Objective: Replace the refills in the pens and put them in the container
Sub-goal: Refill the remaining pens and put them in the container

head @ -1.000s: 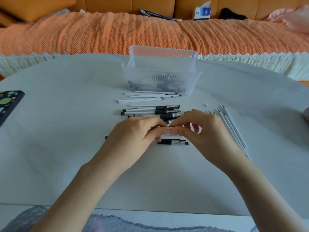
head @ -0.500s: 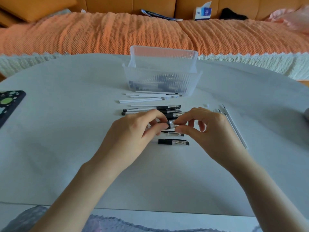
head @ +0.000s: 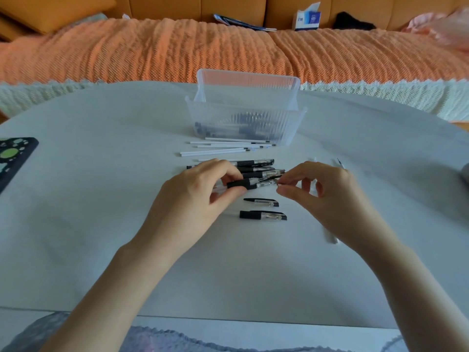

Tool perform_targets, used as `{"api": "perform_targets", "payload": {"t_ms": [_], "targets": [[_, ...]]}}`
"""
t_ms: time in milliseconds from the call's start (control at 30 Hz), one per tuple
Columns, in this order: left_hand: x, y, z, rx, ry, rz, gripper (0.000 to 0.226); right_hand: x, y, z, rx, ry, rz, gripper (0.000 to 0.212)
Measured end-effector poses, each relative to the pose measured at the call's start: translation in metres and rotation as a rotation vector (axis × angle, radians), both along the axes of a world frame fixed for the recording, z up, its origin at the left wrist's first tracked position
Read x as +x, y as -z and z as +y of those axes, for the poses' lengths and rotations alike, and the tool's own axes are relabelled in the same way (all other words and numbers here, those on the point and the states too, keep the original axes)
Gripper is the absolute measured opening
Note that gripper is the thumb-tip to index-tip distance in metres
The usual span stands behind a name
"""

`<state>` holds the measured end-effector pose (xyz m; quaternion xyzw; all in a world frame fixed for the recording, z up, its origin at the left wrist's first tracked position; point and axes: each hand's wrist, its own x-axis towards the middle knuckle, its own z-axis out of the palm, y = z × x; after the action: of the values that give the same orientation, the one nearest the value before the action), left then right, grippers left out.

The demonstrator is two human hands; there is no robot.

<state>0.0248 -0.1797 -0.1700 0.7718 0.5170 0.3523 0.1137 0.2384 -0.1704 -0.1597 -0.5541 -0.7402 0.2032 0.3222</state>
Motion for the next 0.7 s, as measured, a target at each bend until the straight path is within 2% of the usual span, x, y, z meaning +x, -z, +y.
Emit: {"api": "perform_targets", "payload": {"t_ms": [133, 300, 400, 467, 700], "targets": [[0.001, 0.001, 0.001, -0.008, -0.007, 0.013, 0.015, 0.0, 0.007, 0.001, 0.022, 0.013, -0.213, 0.001], [0.004, 0.002, 0.0, -0.03, 0.021, 0.05, 0.018, -0.009, 0.012, 0.002, 0.028, -0.022, -0.288, 0.008], [0.003, 0.002, 0.0, -0.023, 0.013, 0.04, 0.017, -0.008, 0.012, 0.003, 0.013, -0.01, -0.27, 0.014], [0.003, 0.002, 0.0, -0.022, 0.003, 0.01, 0.016, -0.007, 0.007, 0.002, -0.016, 0.016, -0.156, 0.013], [0.007, -0.002, 0.0, -0.001, 0.031, -0.05, 0.018, -0.019, -0.003, -0.005, -0.305, 0.044, 0.485, 0.004]]}}
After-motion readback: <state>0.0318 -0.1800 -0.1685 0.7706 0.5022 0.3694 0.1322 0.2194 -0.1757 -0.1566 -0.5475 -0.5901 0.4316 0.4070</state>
